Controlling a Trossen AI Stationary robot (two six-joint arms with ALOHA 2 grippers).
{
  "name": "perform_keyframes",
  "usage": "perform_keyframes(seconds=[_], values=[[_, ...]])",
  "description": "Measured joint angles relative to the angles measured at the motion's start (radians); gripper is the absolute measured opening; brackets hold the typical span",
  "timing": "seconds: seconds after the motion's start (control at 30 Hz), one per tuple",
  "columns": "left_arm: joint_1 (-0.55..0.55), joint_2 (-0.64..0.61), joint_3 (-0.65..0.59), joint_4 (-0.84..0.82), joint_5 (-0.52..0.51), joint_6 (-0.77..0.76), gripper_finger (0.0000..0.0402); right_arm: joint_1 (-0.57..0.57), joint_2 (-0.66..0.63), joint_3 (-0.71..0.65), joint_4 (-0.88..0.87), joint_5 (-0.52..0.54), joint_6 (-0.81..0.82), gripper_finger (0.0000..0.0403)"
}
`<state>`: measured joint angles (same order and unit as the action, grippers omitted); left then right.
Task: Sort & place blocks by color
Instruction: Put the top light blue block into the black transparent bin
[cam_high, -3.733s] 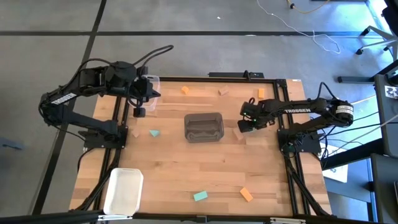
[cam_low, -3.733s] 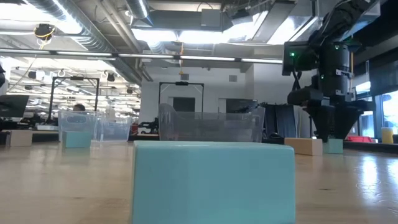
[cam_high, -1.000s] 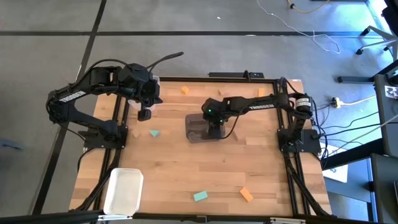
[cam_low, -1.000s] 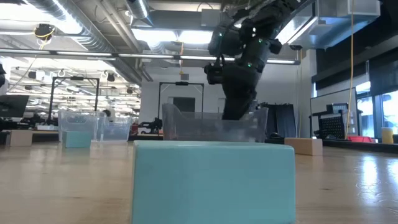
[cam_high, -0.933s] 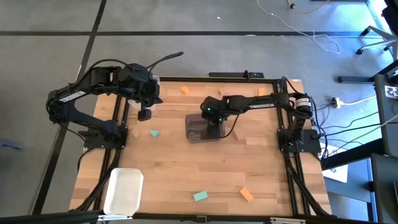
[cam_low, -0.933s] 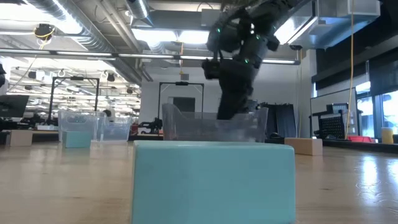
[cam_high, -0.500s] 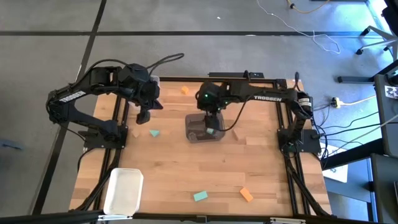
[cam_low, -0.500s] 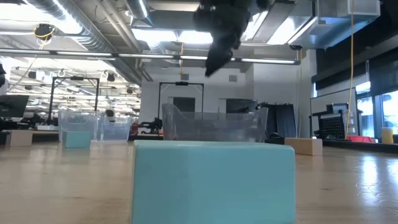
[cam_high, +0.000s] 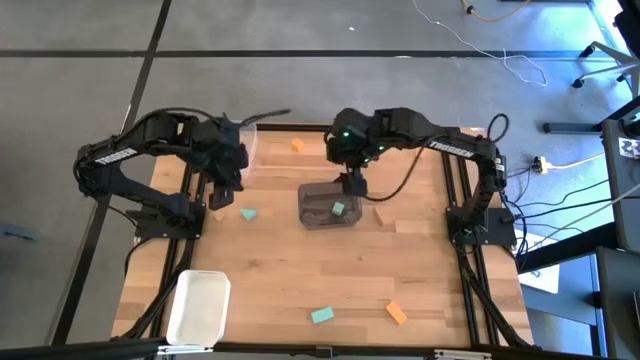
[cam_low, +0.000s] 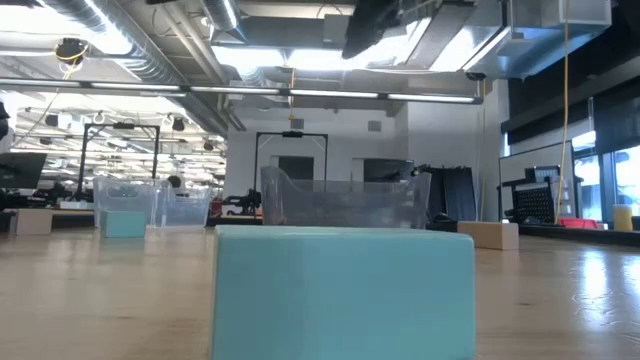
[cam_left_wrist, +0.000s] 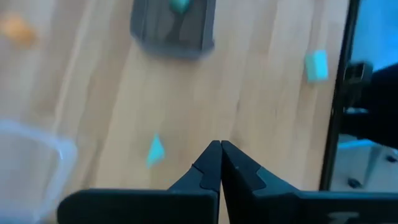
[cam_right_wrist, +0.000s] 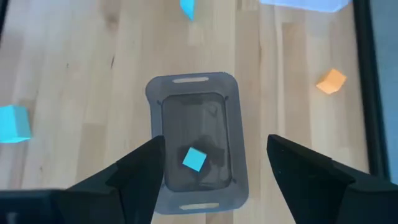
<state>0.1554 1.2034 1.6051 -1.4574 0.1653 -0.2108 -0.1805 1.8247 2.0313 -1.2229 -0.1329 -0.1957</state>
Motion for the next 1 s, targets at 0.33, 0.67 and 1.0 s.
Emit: perform_keyframes(seconds=[0.33, 0.67, 1.0], values=[[-0.032, 0.006, 0.0, -0.112, -0.034, -0.183, 0.0004, 0.021, -0.101, 0.003, -0.001, 0.005, 0.057, 0.0281], [-0.033, 0.113, 0.0, -0.116, -0.008, -0.262, 0.0077, 0.022, -0.12, 0.003, -0.003, 0.007, 0.056, 0.0281], [-0.033, 0.259, -0.078, -0.103, -0.048, -0.226, 0.0111, 0.022, -0.126, 0.003, -0.045, 0.008, 0.053, 0.0281]])
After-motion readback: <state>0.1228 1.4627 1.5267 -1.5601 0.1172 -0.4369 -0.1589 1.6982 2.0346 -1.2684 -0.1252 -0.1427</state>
